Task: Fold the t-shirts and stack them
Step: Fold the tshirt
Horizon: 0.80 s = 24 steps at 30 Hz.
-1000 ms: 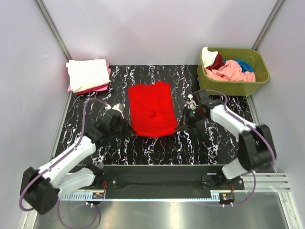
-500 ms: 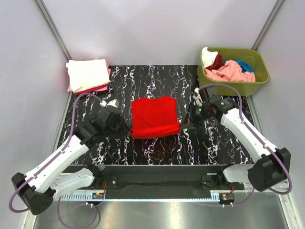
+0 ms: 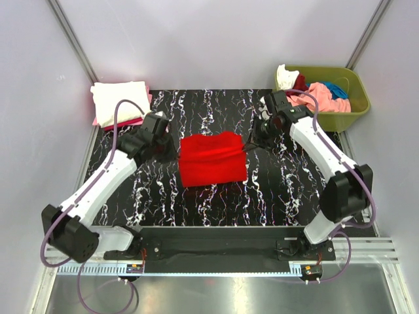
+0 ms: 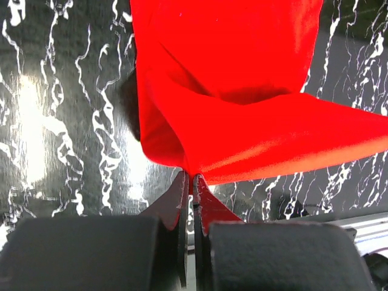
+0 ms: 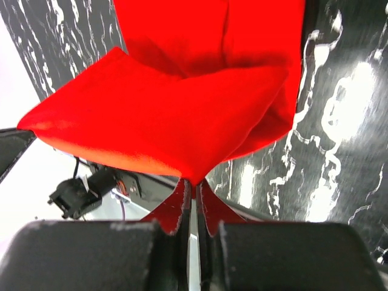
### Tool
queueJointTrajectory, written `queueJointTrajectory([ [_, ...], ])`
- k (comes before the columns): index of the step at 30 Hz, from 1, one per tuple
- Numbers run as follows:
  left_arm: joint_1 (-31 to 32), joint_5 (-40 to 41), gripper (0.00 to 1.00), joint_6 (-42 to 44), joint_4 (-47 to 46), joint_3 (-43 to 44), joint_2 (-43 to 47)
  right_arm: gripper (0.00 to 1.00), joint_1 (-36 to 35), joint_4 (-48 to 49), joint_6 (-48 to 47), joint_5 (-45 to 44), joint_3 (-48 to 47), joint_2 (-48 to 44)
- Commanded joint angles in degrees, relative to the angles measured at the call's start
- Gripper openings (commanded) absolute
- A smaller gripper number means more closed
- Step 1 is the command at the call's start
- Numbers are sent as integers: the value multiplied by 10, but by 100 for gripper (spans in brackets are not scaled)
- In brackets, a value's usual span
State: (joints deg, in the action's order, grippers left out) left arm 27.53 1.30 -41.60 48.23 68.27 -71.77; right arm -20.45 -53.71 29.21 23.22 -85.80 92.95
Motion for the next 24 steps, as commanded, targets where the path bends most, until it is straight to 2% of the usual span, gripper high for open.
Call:
queueJointTrajectory([
  [1, -19, -24, 0, 42, -19, 52, -27, 0, 17, -5, -24, -7, -56, 30],
  [9, -49, -35, 0, 69, -33, 97, -104, 0, 35, -23, -39, 0, -164, 115],
  [24, -107, -75, 0, 108, -36, 241, -304, 0, 57, -68, -43, 16, -402, 346],
])
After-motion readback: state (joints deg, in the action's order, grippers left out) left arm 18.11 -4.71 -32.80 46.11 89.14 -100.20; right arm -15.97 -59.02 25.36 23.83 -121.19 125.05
